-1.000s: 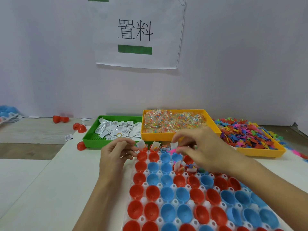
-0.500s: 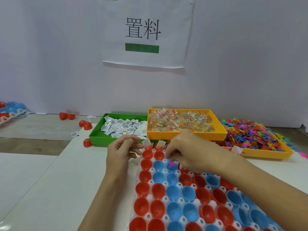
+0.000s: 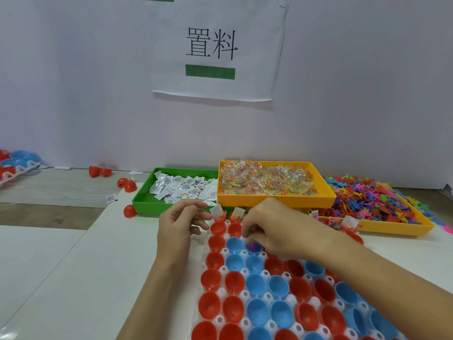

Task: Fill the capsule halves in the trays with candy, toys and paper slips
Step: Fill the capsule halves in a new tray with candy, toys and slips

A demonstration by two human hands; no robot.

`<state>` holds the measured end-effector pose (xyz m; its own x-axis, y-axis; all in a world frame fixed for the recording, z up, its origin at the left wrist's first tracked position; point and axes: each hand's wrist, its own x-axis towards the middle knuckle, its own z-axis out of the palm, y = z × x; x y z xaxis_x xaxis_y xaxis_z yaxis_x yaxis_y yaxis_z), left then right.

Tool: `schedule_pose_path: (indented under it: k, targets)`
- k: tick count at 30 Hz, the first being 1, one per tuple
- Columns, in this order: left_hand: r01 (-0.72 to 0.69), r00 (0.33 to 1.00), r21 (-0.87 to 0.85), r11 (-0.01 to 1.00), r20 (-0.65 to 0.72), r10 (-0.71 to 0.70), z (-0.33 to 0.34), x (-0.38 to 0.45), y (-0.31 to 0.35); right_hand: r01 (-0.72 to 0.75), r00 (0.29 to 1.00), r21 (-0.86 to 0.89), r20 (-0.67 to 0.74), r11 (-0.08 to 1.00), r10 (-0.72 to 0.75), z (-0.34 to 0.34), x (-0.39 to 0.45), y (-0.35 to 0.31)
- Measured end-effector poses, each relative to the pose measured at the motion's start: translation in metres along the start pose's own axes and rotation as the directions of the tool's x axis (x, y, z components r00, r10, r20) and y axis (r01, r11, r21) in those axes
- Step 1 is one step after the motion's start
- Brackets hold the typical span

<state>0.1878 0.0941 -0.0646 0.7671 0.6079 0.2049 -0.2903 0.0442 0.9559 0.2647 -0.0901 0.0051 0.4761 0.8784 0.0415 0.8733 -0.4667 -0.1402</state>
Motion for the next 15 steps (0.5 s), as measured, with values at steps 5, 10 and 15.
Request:
schedule_pose_path:
  k: [5,10,15]
  targets:
    - [0.006,1.0,0.021,1.0,0.002,-0.006,0.0,0.0,-0.001,-0.063,0.981,-0.017,-0.183,0.998,0.059,-0.01,0.004,0.01]
    - [0.018,1.0,0.031,0.999,0.005,-0.018,0.0,0.0,-0.001,-0.308,0.91,0.014,-0.288,0.951,0.298,-0.023,0.03,0.044]
    - [0.027,1.0,0.015,1.0,0.009,-0.027,0.001,0.0,-0.001,-0.395,0.88,0.151,-0.22,0.906,0.421,-0.022,0.058,0.061]
